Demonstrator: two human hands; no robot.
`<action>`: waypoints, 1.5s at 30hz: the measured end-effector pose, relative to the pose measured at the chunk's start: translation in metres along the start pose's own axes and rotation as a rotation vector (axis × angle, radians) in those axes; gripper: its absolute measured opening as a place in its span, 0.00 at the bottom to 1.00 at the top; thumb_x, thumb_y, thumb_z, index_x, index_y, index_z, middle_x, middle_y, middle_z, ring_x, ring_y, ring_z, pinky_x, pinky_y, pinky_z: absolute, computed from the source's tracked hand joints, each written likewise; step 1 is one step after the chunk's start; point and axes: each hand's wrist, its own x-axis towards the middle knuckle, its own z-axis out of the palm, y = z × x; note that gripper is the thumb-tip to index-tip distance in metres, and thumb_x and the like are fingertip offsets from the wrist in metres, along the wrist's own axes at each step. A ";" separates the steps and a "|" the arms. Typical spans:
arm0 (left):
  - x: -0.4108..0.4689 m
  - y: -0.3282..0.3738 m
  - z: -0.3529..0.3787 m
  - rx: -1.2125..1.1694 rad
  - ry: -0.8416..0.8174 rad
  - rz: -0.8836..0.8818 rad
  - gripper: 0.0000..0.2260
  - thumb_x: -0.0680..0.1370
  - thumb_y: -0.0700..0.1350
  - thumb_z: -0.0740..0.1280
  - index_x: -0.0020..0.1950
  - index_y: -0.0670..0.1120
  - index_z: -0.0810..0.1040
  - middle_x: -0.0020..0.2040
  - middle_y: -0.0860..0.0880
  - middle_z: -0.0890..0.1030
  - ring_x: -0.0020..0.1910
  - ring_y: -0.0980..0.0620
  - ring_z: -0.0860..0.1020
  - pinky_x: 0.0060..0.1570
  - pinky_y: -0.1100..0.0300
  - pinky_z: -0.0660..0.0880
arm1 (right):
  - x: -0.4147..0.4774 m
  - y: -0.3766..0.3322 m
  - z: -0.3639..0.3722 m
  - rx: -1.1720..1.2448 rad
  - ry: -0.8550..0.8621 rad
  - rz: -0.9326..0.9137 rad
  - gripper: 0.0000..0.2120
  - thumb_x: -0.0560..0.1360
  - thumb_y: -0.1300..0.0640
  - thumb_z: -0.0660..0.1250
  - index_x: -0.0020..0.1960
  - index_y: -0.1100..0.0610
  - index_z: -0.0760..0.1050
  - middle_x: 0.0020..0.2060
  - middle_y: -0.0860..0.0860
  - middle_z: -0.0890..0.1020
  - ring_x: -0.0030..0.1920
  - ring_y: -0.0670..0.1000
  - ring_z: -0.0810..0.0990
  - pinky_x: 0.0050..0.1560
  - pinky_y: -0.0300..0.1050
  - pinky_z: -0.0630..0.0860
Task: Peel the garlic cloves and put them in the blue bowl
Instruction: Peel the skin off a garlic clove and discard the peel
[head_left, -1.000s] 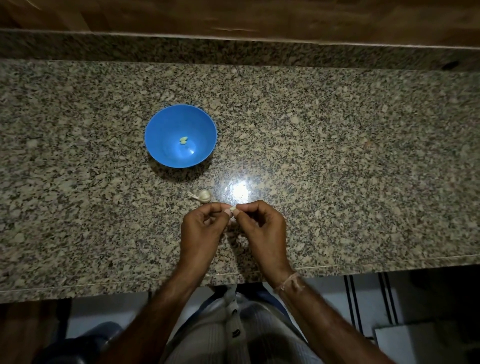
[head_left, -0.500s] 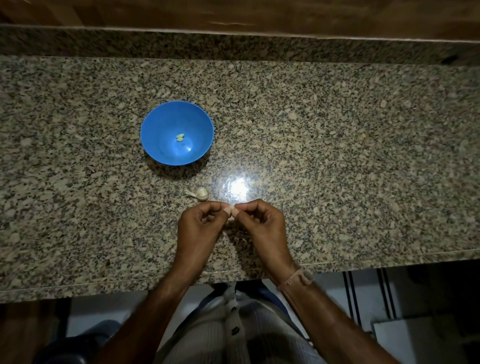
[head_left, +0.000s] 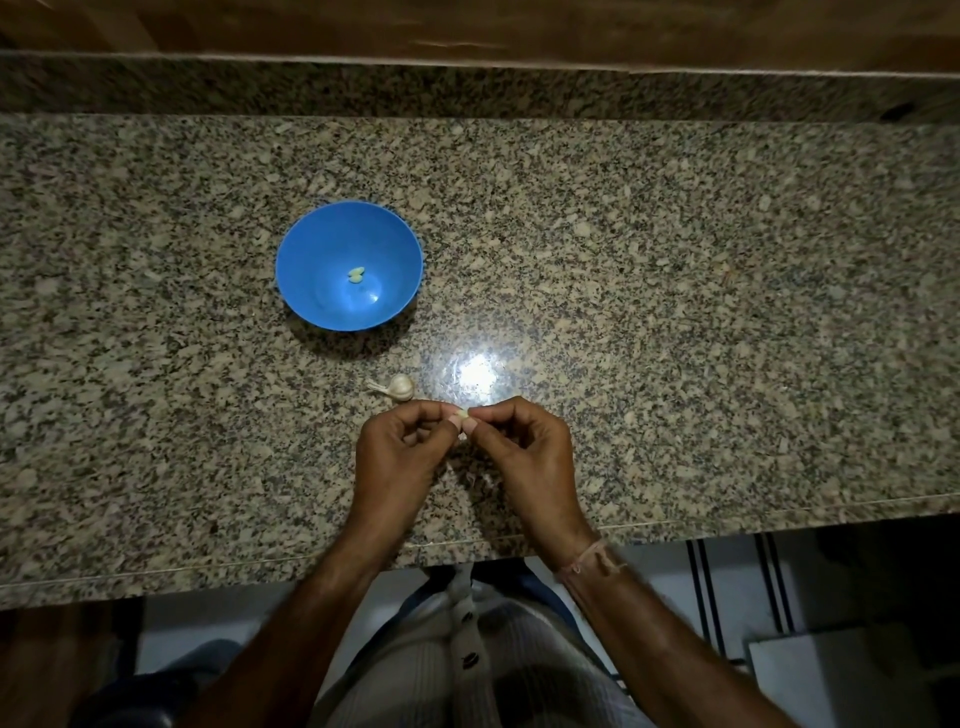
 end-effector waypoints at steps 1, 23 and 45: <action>0.000 0.000 0.000 0.002 -0.002 0.003 0.04 0.79 0.35 0.72 0.51 0.41 0.86 0.43 0.48 0.88 0.44 0.55 0.86 0.43 0.67 0.80 | 0.000 0.000 0.000 0.010 0.001 0.007 0.03 0.75 0.63 0.77 0.48 0.61 0.85 0.43 0.55 0.87 0.49 0.56 0.87 0.53 0.53 0.85; 0.019 -0.033 0.004 0.398 0.127 0.020 0.06 0.77 0.48 0.76 0.42 0.49 0.85 0.35 0.55 0.84 0.35 0.61 0.81 0.36 0.67 0.76 | 0.024 0.032 -0.012 -0.110 -0.060 0.204 0.09 0.83 0.57 0.69 0.49 0.62 0.83 0.42 0.59 0.86 0.42 0.49 0.83 0.49 0.47 0.81; 0.007 -0.069 -0.067 0.482 0.306 0.198 0.03 0.80 0.44 0.73 0.53 0.47 0.84 0.48 0.52 0.83 0.44 0.58 0.81 0.43 0.48 0.81 | 0.032 0.037 0.001 -0.407 -0.153 -0.059 0.08 0.79 0.63 0.73 0.57 0.55 0.83 0.53 0.50 0.86 0.53 0.48 0.86 0.56 0.49 0.84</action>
